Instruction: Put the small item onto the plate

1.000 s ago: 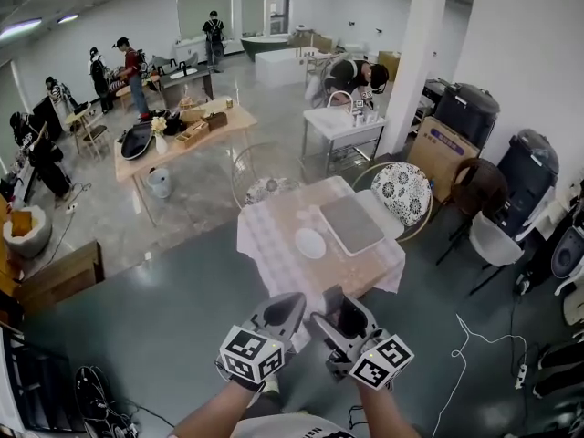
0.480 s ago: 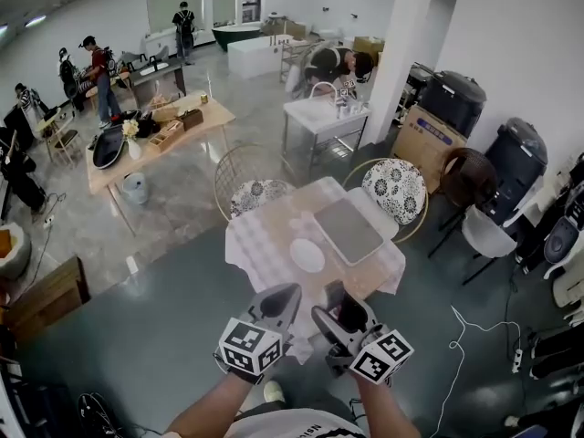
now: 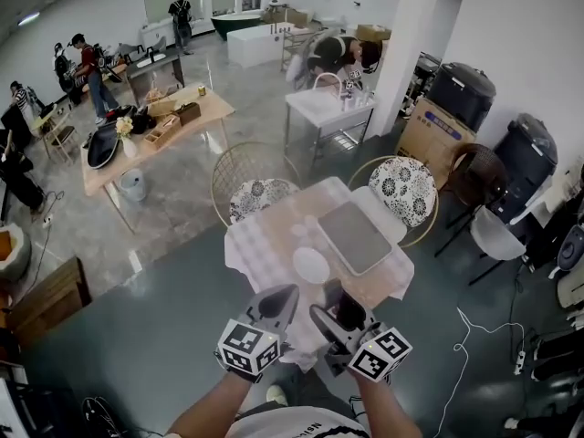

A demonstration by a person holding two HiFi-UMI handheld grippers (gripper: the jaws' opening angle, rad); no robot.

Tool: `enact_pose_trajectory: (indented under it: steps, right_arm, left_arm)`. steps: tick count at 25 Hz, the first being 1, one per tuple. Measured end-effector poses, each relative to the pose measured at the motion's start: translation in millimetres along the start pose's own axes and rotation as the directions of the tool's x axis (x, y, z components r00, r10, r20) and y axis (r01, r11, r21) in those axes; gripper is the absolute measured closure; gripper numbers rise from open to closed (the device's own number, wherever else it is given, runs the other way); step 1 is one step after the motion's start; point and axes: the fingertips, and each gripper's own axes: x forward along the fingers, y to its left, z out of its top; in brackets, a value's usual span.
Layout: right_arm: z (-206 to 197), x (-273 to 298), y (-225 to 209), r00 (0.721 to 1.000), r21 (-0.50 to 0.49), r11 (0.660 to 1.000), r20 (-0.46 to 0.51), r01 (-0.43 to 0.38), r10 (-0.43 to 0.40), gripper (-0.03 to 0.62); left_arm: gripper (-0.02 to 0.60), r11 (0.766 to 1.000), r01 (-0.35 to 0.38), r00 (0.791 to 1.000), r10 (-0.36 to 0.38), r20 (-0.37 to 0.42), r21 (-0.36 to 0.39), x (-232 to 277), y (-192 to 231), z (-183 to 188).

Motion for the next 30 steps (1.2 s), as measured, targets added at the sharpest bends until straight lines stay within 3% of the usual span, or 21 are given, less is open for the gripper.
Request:
enact_pose_trajectory:
  steps: [8,16,30]
  right_arm:
    - [-0.1,43.5,-76.3,0.997,0.018,0.999,-0.074,-0.030,0.032,0.270]
    - [-23.4,68.7,-124.0,0.985,0.038,0.999,-0.170,-0.031,0.037,0.270]
    - [-104.2,97.6,-206.6,0.946,0.006,0.989,-0.292,0.146,-0.138,0.270]
  left_arm:
    - [0.577,0.999,-0.032,0.999,0.032,0.003,0.013,68.4,34.6,-5.5]
    - [0.577,0.998,-0.065,0.997,0.065,-0.035,-0.012,106.7,62.2,-27.6]
    - [0.577,0.999,0.003,0.990,-0.010,-0.138,-0.051,152.5,127.6,-99.0]
